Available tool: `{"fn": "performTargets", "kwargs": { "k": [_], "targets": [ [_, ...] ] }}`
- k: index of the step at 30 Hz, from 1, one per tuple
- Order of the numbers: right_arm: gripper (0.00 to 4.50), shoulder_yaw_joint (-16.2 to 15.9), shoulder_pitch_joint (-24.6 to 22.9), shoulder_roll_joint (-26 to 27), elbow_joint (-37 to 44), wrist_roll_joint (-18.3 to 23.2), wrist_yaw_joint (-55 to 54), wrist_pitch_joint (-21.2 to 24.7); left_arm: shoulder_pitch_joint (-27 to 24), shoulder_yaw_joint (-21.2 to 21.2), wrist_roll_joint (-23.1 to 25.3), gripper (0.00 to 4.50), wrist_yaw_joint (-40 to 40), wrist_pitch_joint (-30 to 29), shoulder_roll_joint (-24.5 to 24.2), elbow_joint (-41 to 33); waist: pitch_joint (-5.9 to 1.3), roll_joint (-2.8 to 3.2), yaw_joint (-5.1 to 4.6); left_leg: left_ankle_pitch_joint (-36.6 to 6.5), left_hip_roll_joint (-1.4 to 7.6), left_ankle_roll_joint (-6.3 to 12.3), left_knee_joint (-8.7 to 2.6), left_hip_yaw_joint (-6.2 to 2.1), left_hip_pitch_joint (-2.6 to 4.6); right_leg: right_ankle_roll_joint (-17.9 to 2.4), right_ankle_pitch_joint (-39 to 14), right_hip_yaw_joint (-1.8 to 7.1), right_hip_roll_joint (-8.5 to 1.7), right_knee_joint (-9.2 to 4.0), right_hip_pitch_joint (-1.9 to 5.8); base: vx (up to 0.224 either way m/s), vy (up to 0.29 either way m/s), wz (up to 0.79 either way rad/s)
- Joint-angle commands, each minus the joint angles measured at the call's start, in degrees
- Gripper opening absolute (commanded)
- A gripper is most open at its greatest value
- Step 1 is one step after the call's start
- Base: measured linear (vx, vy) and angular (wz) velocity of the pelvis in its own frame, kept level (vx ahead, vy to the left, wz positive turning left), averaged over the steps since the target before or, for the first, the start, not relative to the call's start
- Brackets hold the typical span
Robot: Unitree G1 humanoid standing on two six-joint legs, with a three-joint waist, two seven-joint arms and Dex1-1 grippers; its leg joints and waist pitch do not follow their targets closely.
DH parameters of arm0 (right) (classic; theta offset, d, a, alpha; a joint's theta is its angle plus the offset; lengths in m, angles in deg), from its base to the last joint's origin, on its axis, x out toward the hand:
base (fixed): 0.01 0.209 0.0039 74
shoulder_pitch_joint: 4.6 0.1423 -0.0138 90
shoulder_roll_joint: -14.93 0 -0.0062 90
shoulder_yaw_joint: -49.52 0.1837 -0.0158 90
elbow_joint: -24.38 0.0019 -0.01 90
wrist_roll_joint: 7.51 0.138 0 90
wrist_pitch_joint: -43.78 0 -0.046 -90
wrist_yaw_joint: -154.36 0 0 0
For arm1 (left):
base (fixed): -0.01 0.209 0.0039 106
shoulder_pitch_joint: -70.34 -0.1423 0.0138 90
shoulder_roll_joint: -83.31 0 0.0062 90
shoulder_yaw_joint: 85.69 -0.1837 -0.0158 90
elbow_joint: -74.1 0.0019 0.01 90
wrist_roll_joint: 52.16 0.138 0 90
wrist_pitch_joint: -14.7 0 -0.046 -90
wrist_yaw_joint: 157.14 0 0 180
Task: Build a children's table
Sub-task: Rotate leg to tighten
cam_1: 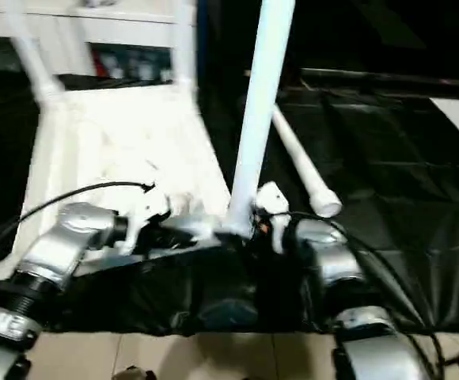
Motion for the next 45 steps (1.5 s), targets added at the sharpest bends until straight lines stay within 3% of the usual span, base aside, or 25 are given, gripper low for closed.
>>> {"fn": "performTargets", "kwargs": {
  "k": [1,6,11,15,16,20,21,23,25,26,29,31,32,34,37,40,45],
  "targets": [
    [3.53,-3.9,-0.8,0.4,1.6,0.2,6.5,2.1,2.3,-2.3,-1.6,0.00,3.0,2.0,0.9,0.1,-3.35,0.49,0.03,-19.2,2.67,2.05,-3.72,-0.69,1.52,-13.5,-15.6,2.41,-2.92,-4.07,2.19,0.000,0.000,0.00],
    [3.12,-5.6,-1.2,-0.8,3.3,0.5,12.9,4.1,3.8,-2.5,-1.7,0.00,6.4,3.4,-0.8,3.0,-3.49,0.52,0.73,-19.5,2.64,1.16,-3.82,-0.75,1.60,-12.5,-17.5,2.54,-3.13,-4.16,2.05,0.000,0.000,0.00],
    [2.84,-7.4,-2.3,-0.9,4.8,-0.3,13.9,3.7,4.6,-2.5,-1.1,0.00,6.7,4.8,-1.0,4.7,-3.68,0.62,1.45,-18.0,2.72,0.52,-3.92,-0.94,1.39,-12.5,-15.5,2.48,-3.32,-3.83,2.31,0.000,0.000,0.00],
    [2.78,-6.2,-2.7,0.9,4.0,-0.7,9.2,2.4,4.5,-1.4,-1.5,0.00,3.7,4.7,0.0,4.9,-3.57,0.63,1.58,-18.6,2.66,0.16,-3.94,-0.95,1.37,-12.3,-16.7,2.48,-3.43,-4.01,2.28,0.000,0.000,0.00],
    [2.77,-4.6,-2.3,2.4,2.4,-1.2,4.0,1.4,4.4,-0.7,-1.4,0.00,0.8,4.2,0.8,5.2,-3.53,0.62,1.57,-19.0,2.64,0.06,-3.98,-0.98,1.39,-12.1,-17.6,2.46,-3.45,-4.10,2.27,0.000,0.000,0.00],
    [2.76,0.1,-0.3,6.2,-2.6,-1.4,-12.0,2.4,4.2,2.3,-1.7,0.00,-6.9,2.8,3.3,5.5,-3.12,0.40,0.72,-22.8,2.43,-1.75,-4.24,-1.53,1.61,-9.3,-27.4,2.36,-3.90,-5.05,1.78,-0.013,-0.001,-0.01],
    [2.75,1.5,0.3,7.3,-3.9,-1.2,-16.7,2.2,3.7,3.2,-2.0,0.00,-8.9,2.4,4.0,4.9,-3.14,0.21,-0.01,-23.6,2.38,-2.40,-4.28,-1.82,1.66,-8.5,-29.7,2.19,-3.99,-5.28,1.71,0.000,0.000,0.00],
    [2.75,3.1,0.9,9.0,-5.4,-0.8,-22.5,2.3,2.8,3.9,-1.9,0.00,-11.4,1.7,4.7,3.6,-3.21,0.23,-0.90,-23.6,2.27,-2.71,-4.43,-2.16,1.13,-7.2,-31.3,1.99,-4.05,-5.48,2.03,0.000,0.000,0.00],
    [2.75,4.6,1.8,10.9,-7.5,-0.9,-29.7,2.5,1.6,4.2,-1.3,0.00,-14.3,0.4,5.4,1.2,-3.23,0.02,-1.68,-23.6,2.21,-2.22,-4.45,-2.13,0.99,-7.0,-30.1,2.02,-3.77,-5.54,1.82,0.000,0.000,0.00],
    [2.75,5.2,2.5,12.2,-8.8,-1.2,-34.0,2.5,0.7,4.5,-1.0,0.00,-16.2,-1.1,6.0,-1.0,-3.18,0.25,-1.83,-23.9,2.19,-1.93,-4.32,-2.02,1.28,-7.2,-30.2,2.19,-3.85,-5.66,1.44,0.000,0.000,0.00],
    [2.75,5.8,3.5,14.9,-10.9,-1.7,-40.0,1.9,-1.1,5.5,-1.1,0.00,-20.5,-5.4,8.0,-6.4,-3.32,0.18,-2.79,-22.2,2.28,-1.92,-4.39,-2.02,0.72,-8.3,-26.8,2.12,-3.60,-5.08,1.84,0.000,0.000,0.00],
    [2.75,6.4,4.0,16.2,-11.8,-1.9,-41.6,0.7,-2.2,5.1,-1.0,0.00,-22.0,-6.9,9.3,-9.0,-3.43,0.00,-2.86,-21.5,2.28,-1.15,-4.18,-1.72,0.87,-9.1,-23.8,2.34,-3.46,-4.90,1.66,0.000,0.000,0.00],
    [3.31,6.9,4.1,16.5,-12.1,-1.5,-41.8,0.4,-2.4,4.8,-1.0,0.00,-22.2,-7.1,9.5,-9.5,-3.53,-0.12,-2.81,-20.5,2.16,-0.37,-4.02,-1.47,0.89,-9.5,-21.8,2.45,-3.35,-4.84,1.66,0.000,0.000,0.00],
    [3.31,7.2,4.2,16.7,-12.3,-1.1,-41.4,0.4,-2.5,4.6,-0.9,0.00,-22.4,-7.1,9.7,-9.6,-3.55,-0.14,-2.65,-19.3,2.10,0.36,-3.97,-1.37,0.76,-9.9,-20.1,2.48,-3.29,-4.61,1.80,0.000,0.000,0.00],
    [3.71,6.2,4.4,16.1,-12.1,-2.3,-42.2,-1.2,-2.5,3.4,-0.7,0.00,-23.7,-7.1,9.8,-9.5,-3.77,0.05,-2.34,-15.8,2.12,1.32,-3.80,-1.10,0.72,-11.3,-13.6,2.50,-3.05,-3.91,2.09,0.020,-0.003,0.01],
    [3.71,6.6,4.1,14.4,-10.1,-2.3,-42.7,-2.2,-2.3,3.3,0.5,0.00,-24.9,-7.4,9.7,-9.2,-3.79,0.19,-2.22,-13.8,2.03,1.96,-3.67,-0.98,0.61,-12.1,-10.9,2.45,-2.96,-3.59,2.40,0.000,0.000,0.00],
    [3.71,9.0,0.0,11.0,-1.4,1.0,-38.6,-1.5,-1.7,3.1,2.0,0.00,-26.9,-7.8,9.8,-8.2,-3.75,0.25,-1.54,-15.1,2.14,2.08,-3.65,-0.94,0.89,-10.5,-12.3,2.55,-2.83,-3.98,2.46,0.000,0.000,0.00]
  ]
}}
